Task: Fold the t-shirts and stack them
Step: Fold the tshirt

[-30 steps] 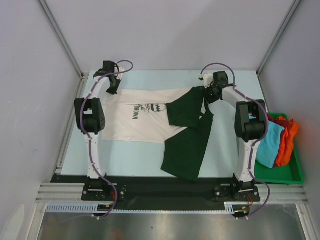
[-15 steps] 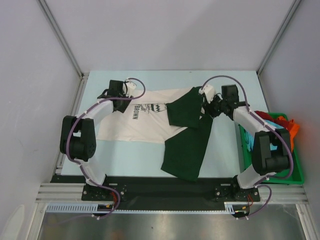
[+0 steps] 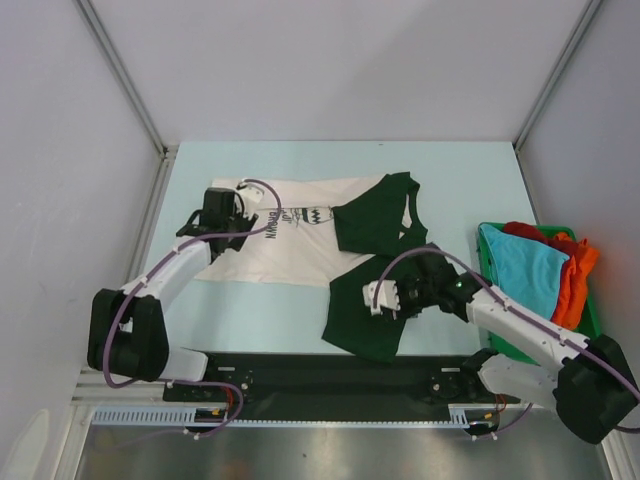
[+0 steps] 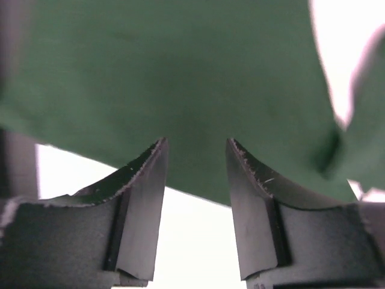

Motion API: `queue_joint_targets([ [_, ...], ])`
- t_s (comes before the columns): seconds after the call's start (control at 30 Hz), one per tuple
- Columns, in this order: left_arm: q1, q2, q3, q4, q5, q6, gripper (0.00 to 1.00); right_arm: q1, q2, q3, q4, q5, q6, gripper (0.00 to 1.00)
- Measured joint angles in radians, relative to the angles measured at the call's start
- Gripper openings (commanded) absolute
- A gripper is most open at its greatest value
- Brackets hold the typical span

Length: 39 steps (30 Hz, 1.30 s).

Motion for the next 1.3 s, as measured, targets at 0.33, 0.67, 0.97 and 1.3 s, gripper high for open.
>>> queue_joint_targets([
  [0.33, 0.0, -0.144, -0.153, -0.011, 0.016, -0.005, 0.49, 0.337, -0.053, -0.068, -0.12, 0.09, 0.014, 0.42],
  [0.67, 0.0, -0.282, -0.281, -0.008, 0.012, -0.005, 0.49, 0.481, -0.135, -0.069, -0.236, 0.158, 0.079, 0.41],
  [0.97, 0.003, -0.285, -0.286, -0.008, -0.004, -0.004, 0.49, 0.505, -0.074, -0.088, -0.211, 0.193, 0.099, 0.41],
  [1.3, 0.023, -0.285, -0.296, -0.008, -0.006, -0.004, 0.49, 0.571, -0.042, -0.139, -0.126, 0.221, 0.119, 0.35],
])
